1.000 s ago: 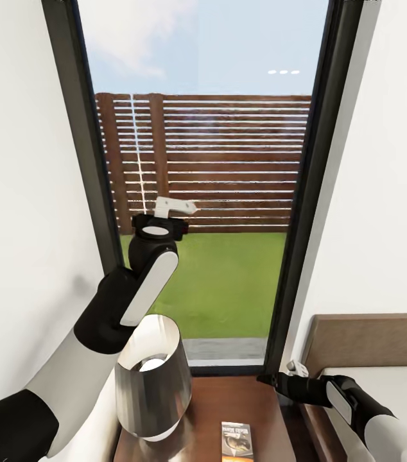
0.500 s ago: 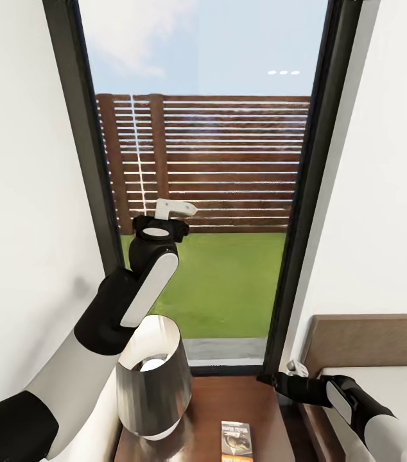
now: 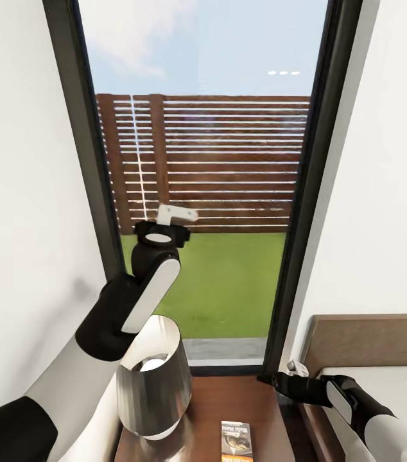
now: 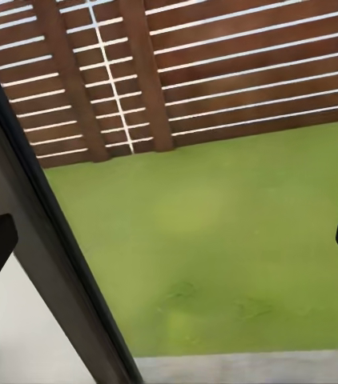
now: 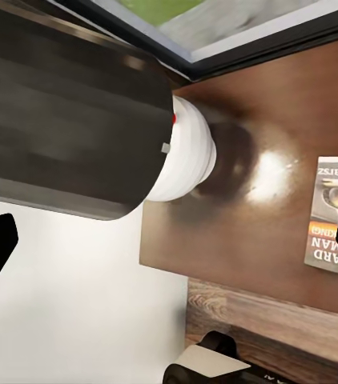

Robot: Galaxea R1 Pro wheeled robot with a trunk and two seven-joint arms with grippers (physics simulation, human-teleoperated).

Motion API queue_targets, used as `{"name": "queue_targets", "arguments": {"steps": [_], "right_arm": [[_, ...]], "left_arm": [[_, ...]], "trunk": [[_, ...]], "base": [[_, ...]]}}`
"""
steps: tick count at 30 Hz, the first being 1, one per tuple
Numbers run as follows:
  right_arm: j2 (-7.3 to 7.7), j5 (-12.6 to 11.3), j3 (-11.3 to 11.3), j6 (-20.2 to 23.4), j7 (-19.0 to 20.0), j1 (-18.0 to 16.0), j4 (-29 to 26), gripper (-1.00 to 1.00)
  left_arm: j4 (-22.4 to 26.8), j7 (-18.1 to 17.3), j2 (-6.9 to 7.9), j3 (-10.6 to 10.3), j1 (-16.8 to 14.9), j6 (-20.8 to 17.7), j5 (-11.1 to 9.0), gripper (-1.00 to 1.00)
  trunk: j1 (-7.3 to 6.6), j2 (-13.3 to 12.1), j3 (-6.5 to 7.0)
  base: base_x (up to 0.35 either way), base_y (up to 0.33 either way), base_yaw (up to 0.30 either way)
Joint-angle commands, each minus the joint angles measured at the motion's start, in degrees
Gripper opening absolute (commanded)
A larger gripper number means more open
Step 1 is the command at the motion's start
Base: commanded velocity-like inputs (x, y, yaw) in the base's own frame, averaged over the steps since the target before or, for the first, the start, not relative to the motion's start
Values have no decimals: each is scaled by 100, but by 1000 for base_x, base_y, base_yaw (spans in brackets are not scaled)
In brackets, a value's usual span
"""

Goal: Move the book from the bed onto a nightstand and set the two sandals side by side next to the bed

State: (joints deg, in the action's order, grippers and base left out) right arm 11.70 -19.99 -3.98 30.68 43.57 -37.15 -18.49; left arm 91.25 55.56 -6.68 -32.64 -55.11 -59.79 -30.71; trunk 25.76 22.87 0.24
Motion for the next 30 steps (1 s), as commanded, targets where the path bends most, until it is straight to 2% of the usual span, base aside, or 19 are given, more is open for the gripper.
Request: {"name": "queue_targets", "arguments": {"steps": [1,3,9,30], "right_arm": [[7,-58,-41,35,-7,-1,-5,100],[5,-58,-41,35,-7,0,-5,100],[7,-58,-41,35,-7,0,-5,100],[11,-58,-34,35,-7,3,-5,100]], "left_arm": [[3,60,0,-31,4,-21,-49,100],[2,60,0,-129,20,-21,-45,100],[1,60,0,-244,33,-21,-42,100],[-17,61,0,-303,67,-21,-83,100]], "trunk": [[2,5,-3],[2,5,-3],[2,5,-3],[2,5,-3]], "base": [[0,0,0],[0,0,0],[0,0,0],[0,0,0]]}}
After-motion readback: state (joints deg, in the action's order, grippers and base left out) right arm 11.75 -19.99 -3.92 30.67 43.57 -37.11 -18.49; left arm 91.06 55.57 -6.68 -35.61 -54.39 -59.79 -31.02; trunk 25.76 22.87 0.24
